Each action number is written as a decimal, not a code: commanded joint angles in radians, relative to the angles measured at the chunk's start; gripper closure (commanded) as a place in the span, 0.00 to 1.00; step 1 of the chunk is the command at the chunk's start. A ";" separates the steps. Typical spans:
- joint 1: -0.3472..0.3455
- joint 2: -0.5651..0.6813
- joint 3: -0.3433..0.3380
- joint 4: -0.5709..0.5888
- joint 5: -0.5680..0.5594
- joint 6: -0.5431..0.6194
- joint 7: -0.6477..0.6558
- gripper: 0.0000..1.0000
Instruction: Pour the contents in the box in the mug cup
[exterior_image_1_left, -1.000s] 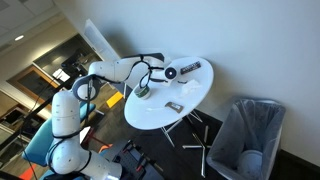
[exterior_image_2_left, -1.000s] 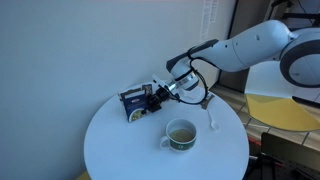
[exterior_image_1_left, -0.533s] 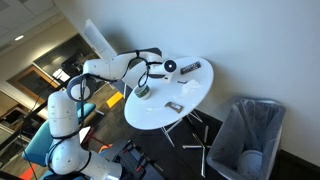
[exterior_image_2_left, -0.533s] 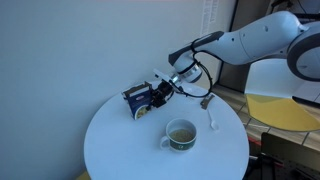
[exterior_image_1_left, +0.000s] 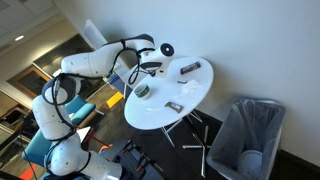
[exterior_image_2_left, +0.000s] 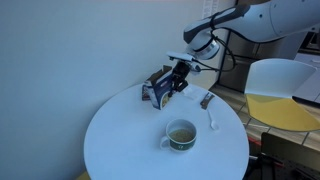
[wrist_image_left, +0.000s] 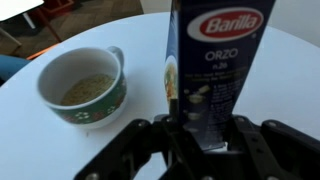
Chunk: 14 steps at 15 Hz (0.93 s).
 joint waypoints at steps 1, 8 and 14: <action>-0.014 -0.117 -0.034 -0.052 -0.156 -0.167 0.002 0.87; -0.008 -0.218 -0.068 -0.046 -0.510 -0.312 -0.030 0.87; -0.023 -0.186 -0.058 -0.012 -0.517 -0.309 -0.037 0.62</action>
